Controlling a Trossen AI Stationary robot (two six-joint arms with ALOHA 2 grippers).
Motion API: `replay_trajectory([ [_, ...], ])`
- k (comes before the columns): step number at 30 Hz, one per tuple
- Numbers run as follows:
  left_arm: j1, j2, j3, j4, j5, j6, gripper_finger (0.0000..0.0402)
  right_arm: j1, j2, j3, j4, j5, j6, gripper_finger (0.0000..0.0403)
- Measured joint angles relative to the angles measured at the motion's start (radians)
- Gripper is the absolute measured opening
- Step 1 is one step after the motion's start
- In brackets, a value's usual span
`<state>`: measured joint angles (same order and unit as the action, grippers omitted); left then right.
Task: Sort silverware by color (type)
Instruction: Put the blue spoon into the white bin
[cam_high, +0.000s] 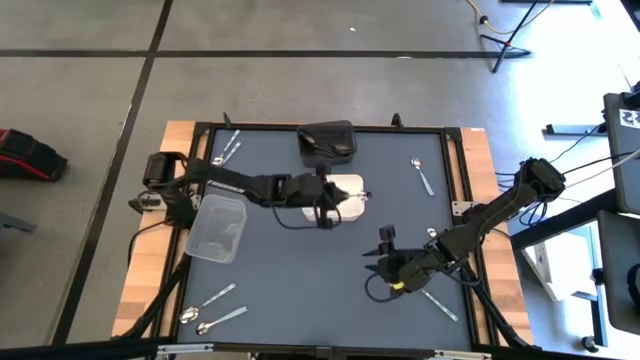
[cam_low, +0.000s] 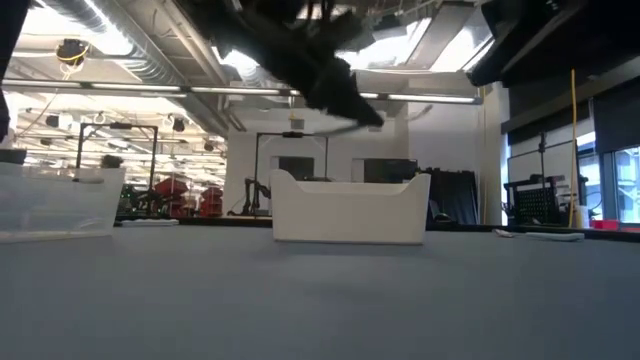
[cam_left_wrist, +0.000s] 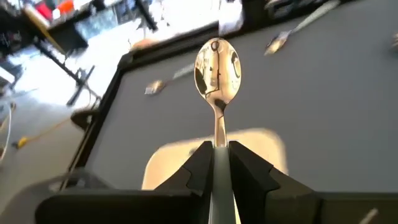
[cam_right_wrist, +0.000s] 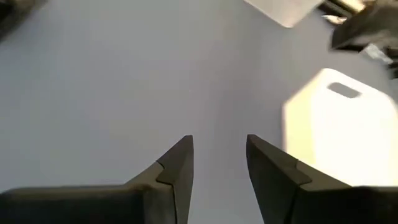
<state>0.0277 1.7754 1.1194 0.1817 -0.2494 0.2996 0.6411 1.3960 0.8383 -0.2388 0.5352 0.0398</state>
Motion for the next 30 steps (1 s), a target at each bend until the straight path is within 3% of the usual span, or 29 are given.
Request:
replay_trajectory([
  [7, 0.097, 0.054, 0.000, -0.080, 0.146, 0.025, 0.0042, -0.013, 0.000, 0.000, -0.001, 0.138, -0.048, 0.0136],
  [11, 0.133, 0.075, -0.001, -0.164, 0.159, 0.027, 0.0042, -0.053, 0.000, 0.000, -0.004, 0.137, -0.049, 0.0136],
  [23, 0.141, 0.084, 0.000, -0.148, 0.170, 0.023, 0.0044, -0.179, 0.000, 0.000, -0.006, 0.048, -0.045, 0.0136],
  [30, 0.141, 0.084, 0.000, -0.111, 0.172, -0.009, 0.0085, -0.177, 0.000, 0.000, -0.004, 0.048, -0.035, 0.0136],
])
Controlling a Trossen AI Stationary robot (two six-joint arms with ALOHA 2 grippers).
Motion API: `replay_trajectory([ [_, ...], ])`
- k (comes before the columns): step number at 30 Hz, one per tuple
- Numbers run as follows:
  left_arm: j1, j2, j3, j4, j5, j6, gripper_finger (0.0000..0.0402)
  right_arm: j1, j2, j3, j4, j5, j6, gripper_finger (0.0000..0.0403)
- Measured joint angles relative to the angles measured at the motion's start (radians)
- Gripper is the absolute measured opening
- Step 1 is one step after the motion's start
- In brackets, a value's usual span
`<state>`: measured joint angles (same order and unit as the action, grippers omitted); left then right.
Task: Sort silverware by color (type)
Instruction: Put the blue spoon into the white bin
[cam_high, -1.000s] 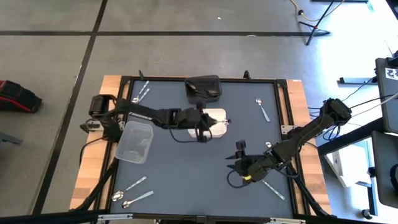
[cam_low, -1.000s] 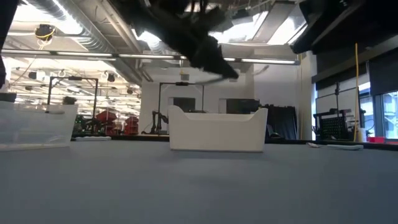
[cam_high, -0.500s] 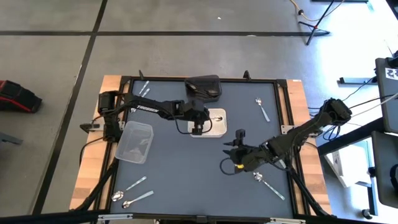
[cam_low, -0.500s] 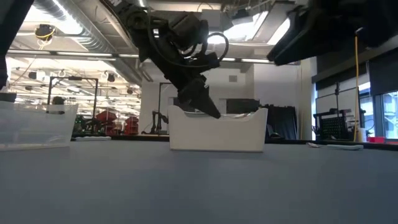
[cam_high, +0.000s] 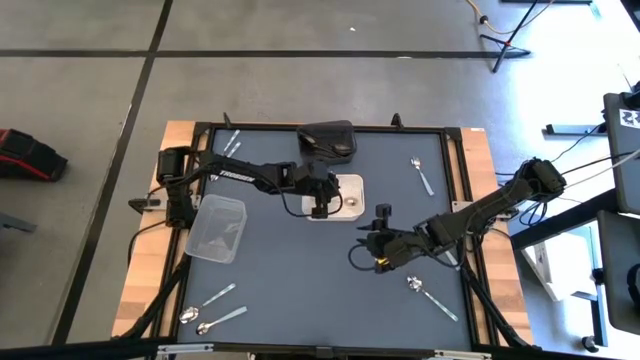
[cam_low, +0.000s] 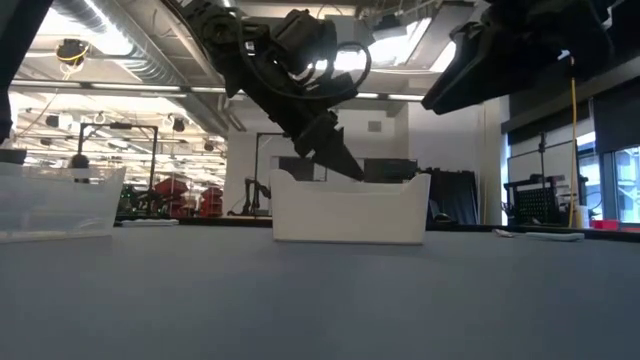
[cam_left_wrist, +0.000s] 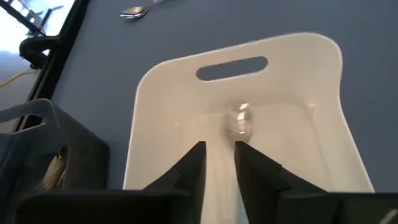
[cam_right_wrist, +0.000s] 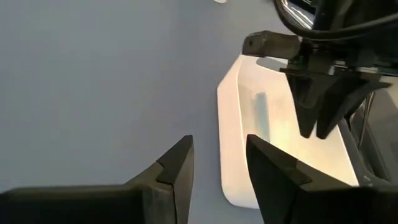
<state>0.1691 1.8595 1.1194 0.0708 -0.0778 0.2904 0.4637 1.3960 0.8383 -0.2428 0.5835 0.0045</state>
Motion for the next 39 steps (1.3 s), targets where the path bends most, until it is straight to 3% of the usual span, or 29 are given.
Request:
replay_trajectory([
  [4, -0.005, -0.021, 0.000, -0.034, -0.028, 0.000, 0.0113, -0.002, 0.000, 0.000, -0.001, 0.042, 0.052, 0.0136],
  [9, -0.024, -0.111, 0.000, -0.129, -0.116, 0.000, 0.0120, -0.018, -0.034, 0.001, -0.077, 0.137, 0.146, 0.0136],
  [14, -0.033, -0.167, 0.000, -0.221, -0.027, 0.000, 0.0120, -0.124, -0.100, 0.001, -0.286, 0.139, 0.325, 0.0136],
  [19, -0.025, -0.176, -0.016, -0.212, 0.046, 0.007, 0.0121, -0.307, -0.132, 0.000, -0.476, 0.136, 0.434, 0.0136],
  [30, -0.013, -0.176, -0.038, -0.212, 0.043, -0.019, 0.0121, -0.755, -0.132, 0.000, -0.612, -0.052, 0.349, 0.0136],
  [39, -0.019, -0.176, -0.038, -0.212, 0.043, -0.019, 0.0121, -1.032, -0.128, 0.000, -0.662, -0.246, 0.247, 0.0136],
])
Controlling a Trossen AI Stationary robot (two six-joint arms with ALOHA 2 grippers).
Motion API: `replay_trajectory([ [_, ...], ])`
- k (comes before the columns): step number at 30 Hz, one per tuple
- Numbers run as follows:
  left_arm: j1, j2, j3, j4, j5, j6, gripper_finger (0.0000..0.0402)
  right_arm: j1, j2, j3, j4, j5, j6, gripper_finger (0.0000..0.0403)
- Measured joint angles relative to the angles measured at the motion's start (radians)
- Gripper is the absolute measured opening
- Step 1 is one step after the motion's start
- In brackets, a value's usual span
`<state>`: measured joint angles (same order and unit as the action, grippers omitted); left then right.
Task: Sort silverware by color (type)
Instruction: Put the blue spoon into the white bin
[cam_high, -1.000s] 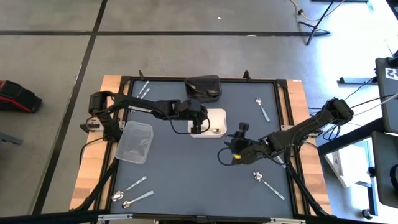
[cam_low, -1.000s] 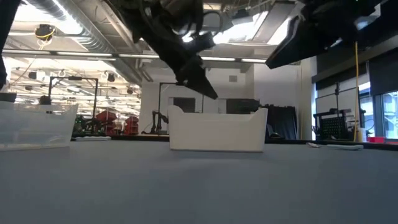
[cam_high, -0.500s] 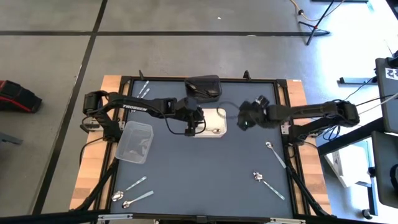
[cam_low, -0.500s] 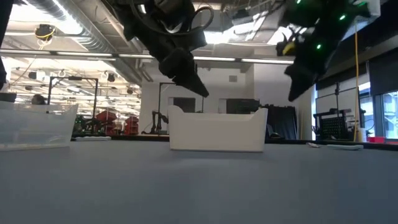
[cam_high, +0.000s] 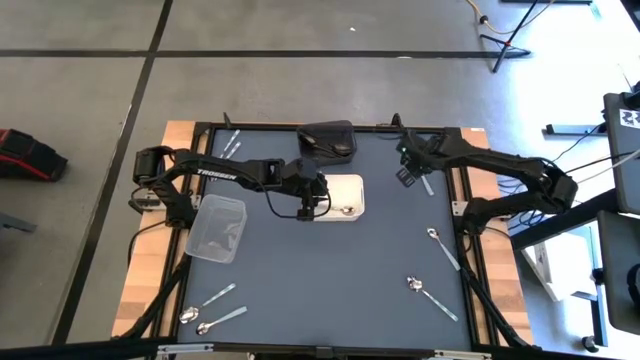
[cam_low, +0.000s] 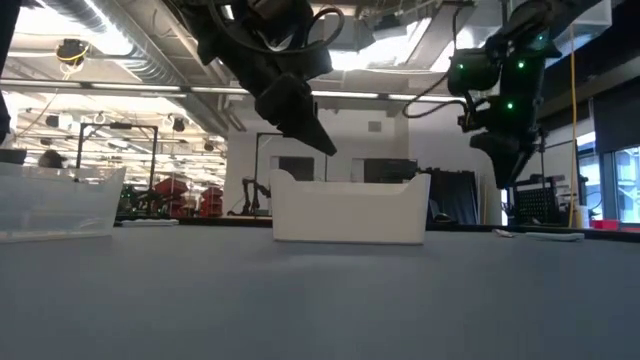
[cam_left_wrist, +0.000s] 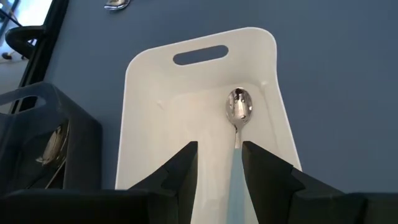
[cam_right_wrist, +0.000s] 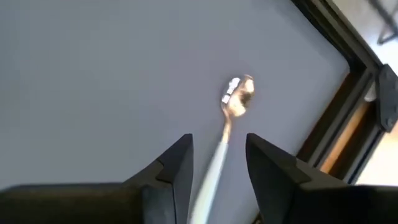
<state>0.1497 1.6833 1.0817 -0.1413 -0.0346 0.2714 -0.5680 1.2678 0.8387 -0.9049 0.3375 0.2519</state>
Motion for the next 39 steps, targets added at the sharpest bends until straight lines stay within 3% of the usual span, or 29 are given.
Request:
replay_trajectory([
  [6, 0.000, 0.000, 0.000, 0.000, 0.000, 0.000, 0.0121, -0.140, 0.033, 0.000, 0.003, -0.088, -0.056, 0.0136],
  [12, 0.000, 0.000, 0.000, 0.001, -0.001, 0.001, 0.0121, -0.204, 0.133, 0.000, -0.013, -0.115, -0.076, 0.0136],
  [30, 0.000, 0.000, 0.000, 0.000, -0.001, 0.000, 0.0121, -0.244, 0.396, 0.005, 0.014, -0.179, -0.126, 0.0134],
  [34, 0.000, 0.000, 0.000, 0.000, -0.001, 0.000, 0.0121, -0.252, 0.404, 0.004, 0.016, -0.199, -0.132, 0.0106],
  [39, 0.000, 0.000, 0.000, 0.000, -0.001, 0.000, 0.0121, -0.250, 0.405, 0.003, 0.019, -0.208, -0.159, 0.0042],
])
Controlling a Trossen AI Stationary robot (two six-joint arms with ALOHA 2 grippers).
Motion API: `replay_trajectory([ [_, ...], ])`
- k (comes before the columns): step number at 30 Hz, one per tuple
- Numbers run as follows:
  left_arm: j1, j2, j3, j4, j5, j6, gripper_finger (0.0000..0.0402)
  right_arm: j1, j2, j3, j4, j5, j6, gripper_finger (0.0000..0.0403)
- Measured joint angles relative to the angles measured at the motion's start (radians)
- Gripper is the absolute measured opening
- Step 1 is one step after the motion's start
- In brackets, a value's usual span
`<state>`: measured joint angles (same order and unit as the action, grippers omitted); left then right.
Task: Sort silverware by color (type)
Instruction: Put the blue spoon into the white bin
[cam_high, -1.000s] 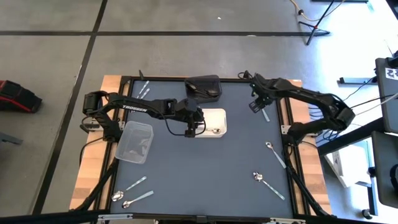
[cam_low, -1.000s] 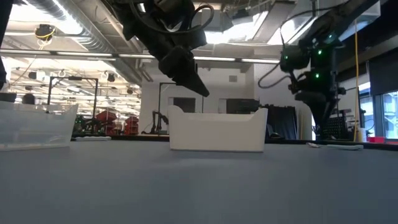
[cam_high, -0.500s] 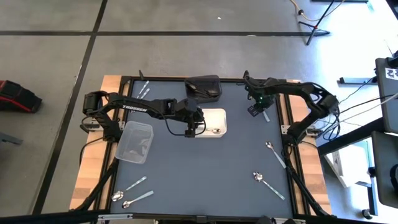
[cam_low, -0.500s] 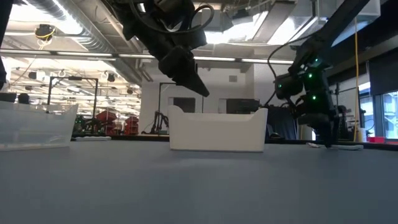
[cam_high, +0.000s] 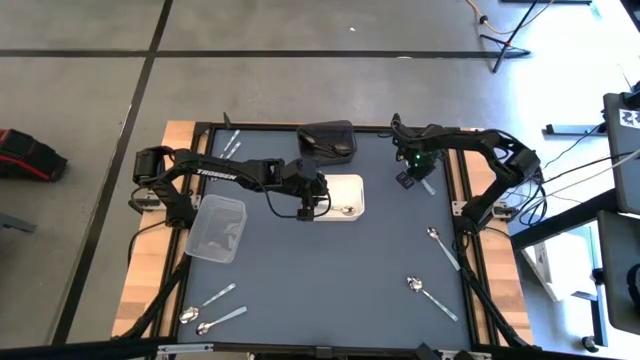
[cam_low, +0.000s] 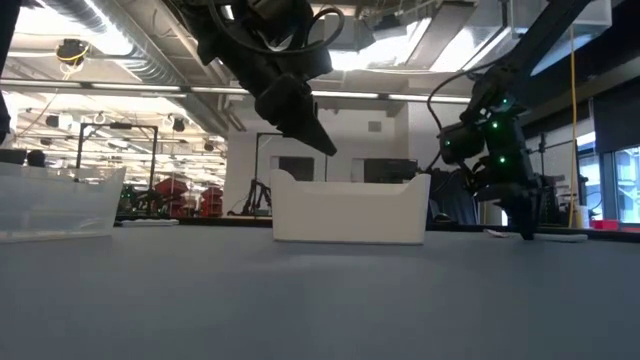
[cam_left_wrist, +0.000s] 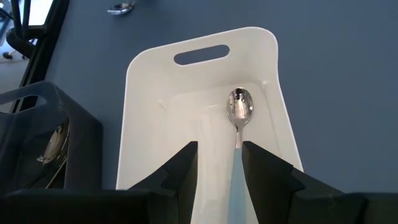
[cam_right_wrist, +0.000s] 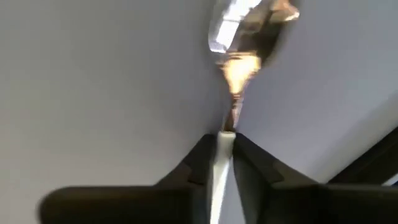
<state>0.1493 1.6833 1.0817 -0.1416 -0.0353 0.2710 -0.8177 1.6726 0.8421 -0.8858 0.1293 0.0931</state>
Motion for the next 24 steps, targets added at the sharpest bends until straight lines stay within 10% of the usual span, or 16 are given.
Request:
replay_trajectory([
  [12, -0.010, -0.034, 0.000, -0.010, -0.007, 0.000, 0.0121, 0.046, -0.039, -0.007, 0.018, 0.055, -0.060, 0.0012],
  [24, -0.045, -0.235, -0.125, 0.050, 0.001, 0.027, 0.0121, 0.277, -0.347, 0.037, 0.033, 0.072, -0.041, 0.0015],
])
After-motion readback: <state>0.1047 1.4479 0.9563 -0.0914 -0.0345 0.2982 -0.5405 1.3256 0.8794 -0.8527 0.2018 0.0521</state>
